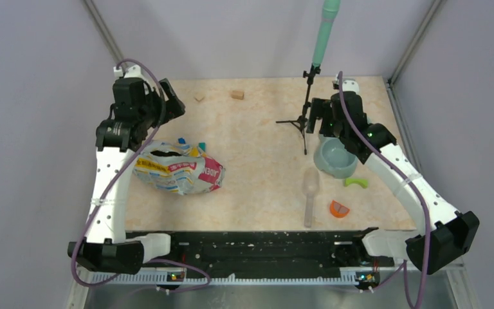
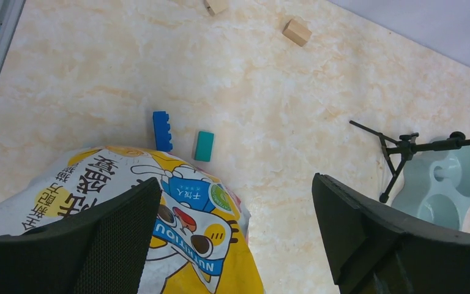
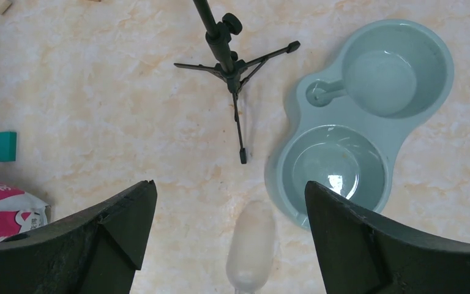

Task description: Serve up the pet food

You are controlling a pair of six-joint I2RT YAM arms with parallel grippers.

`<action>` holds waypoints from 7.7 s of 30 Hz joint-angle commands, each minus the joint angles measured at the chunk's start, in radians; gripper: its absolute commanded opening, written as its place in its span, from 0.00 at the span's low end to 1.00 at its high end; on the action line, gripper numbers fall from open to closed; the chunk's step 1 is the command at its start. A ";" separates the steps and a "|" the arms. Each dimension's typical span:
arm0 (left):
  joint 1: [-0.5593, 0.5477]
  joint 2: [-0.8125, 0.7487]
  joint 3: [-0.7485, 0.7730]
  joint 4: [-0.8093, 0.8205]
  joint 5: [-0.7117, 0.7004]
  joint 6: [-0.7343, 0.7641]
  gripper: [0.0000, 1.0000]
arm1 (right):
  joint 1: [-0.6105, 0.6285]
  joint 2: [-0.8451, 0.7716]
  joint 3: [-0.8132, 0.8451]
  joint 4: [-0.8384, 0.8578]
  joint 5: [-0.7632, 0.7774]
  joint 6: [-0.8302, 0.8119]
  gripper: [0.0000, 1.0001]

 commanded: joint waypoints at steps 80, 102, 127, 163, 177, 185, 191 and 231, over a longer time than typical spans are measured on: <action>-0.403 0.378 0.411 -0.170 0.443 0.061 0.00 | 0.003 0.063 -0.013 0.129 -0.194 0.106 0.90; -0.301 0.358 0.464 -0.256 0.415 0.016 0.88 | 0.159 0.187 0.257 0.023 -0.291 0.206 0.89; -0.127 0.120 0.072 -0.083 0.589 -0.016 0.88 | 0.384 0.337 0.415 -0.077 -0.216 0.196 0.82; -0.129 0.167 0.011 -0.048 0.574 -0.071 0.81 | 0.424 0.333 0.474 -0.067 -0.231 0.168 0.86; -0.129 0.159 -0.015 -0.028 0.564 -0.105 0.81 | 0.432 0.330 0.444 -0.087 -0.163 0.174 0.87; -0.129 0.148 -0.027 -0.025 0.561 -0.104 0.81 | 0.433 0.319 0.444 -0.080 -0.178 0.179 0.87; -0.129 0.140 -0.034 -0.020 0.560 -0.107 0.81 | 0.454 0.310 0.464 -0.020 -0.217 0.145 0.87; -0.231 0.144 0.017 -0.027 0.473 -0.102 0.82 | 0.454 0.380 0.453 -0.125 -0.092 0.210 0.67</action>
